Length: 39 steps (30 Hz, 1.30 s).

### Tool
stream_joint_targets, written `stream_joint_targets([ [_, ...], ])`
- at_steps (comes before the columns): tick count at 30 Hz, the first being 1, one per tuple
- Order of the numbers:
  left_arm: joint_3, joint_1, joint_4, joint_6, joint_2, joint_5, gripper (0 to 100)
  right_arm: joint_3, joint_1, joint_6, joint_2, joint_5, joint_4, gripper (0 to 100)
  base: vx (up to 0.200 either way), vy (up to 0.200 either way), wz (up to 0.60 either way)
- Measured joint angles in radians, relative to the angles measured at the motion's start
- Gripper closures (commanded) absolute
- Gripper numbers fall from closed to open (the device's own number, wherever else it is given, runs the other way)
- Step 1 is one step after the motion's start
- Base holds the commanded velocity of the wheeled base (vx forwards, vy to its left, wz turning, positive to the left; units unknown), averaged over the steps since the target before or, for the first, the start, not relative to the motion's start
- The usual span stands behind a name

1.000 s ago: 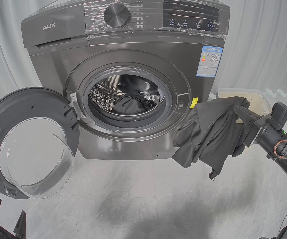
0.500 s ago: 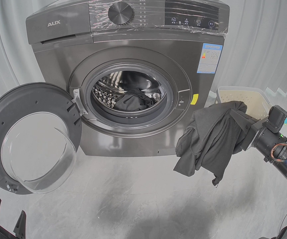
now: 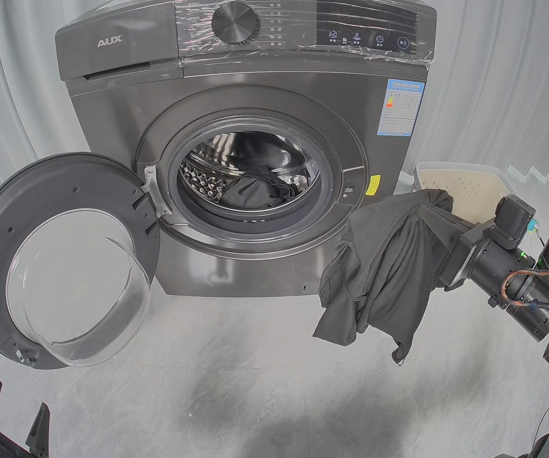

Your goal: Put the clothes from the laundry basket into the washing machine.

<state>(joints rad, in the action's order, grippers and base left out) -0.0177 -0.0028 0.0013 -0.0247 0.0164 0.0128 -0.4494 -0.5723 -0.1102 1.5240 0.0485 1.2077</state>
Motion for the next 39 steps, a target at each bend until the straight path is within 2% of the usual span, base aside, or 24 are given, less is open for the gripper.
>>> stream_joint_targets([
  [9, 0.0, 0.002, 0.001, 0.017, 0.0, 0.0, 0, -0.089, -0.063, -0.022, 0.07, 0.003, 0.003, 100, 0.0, 0.0, 0.0],
  [12, 0.0, 0.002, 0.001, 0.016, 0.0, 0.0, 0, -0.123, -0.088, -0.032, 0.101, 0.009, 0.007, 100, 0.0, 0.0, 0.0],
  [17, 0.0, 0.004, -0.017, 0.01, 0.0, -0.01, 0, -0.162, -0.121, -0.061, 0.148, 0.049, 0.041, 100, 0.0, 0.0, 0.0],
  [20, -0.024, 0.005, -0.046, 0.0, 0.0, -0.042, 0, -0.176, -0.133, -0.074, 0.171, 0.055, 0.045, 100, 0.0, 0.0, 0.0],
  [22, -0.062, 0.007, -0.057, -0.003, 0.005, -0.1, 0, -0.188, -0.141, -0.079, 0.187, 0.056, 0.05, 100, 0.0, 0.0, 0.0],
  [25, -0.102, 0.01, -0.069, -0.004, 0.039, -0.22, 0, -0.21, -0.151, -0.083, 0.214, 0.058, 0.058, 100, 0.0, 0.0, 0.0],
  [27, -0.115, 0.012, -0.077, -0.002, 0.084, -0.283, 0, -0.226, -0.157, -0.085, 0.231, 0.058, 0.064, 100, 0.0, 0.0, 0.0],
  [31, -0.13, 0.009, -0.13, 0.021, 0.225, -0.399, 0, -0.267, -0.167, -0.088, 0.27, 0.059, 0.074, 100, 0.0, 0.0, 0.0],
  [36, -0.141, -0.027, -0.263, 0.058, 0.451, -0.497, 0, -0.316, -0.184, -0.089, 0.316, 0.056, 0.088, 100, 0.0, 0.0, 0.0],
  [39, -0.146, -0.062, -0.328, 0.067, 0.554, -0.517, 0, -0.335, -0.19, -0.089, 0.333, 0.054, 0.096, 100, 0.0, 0.0, 0.0],
])
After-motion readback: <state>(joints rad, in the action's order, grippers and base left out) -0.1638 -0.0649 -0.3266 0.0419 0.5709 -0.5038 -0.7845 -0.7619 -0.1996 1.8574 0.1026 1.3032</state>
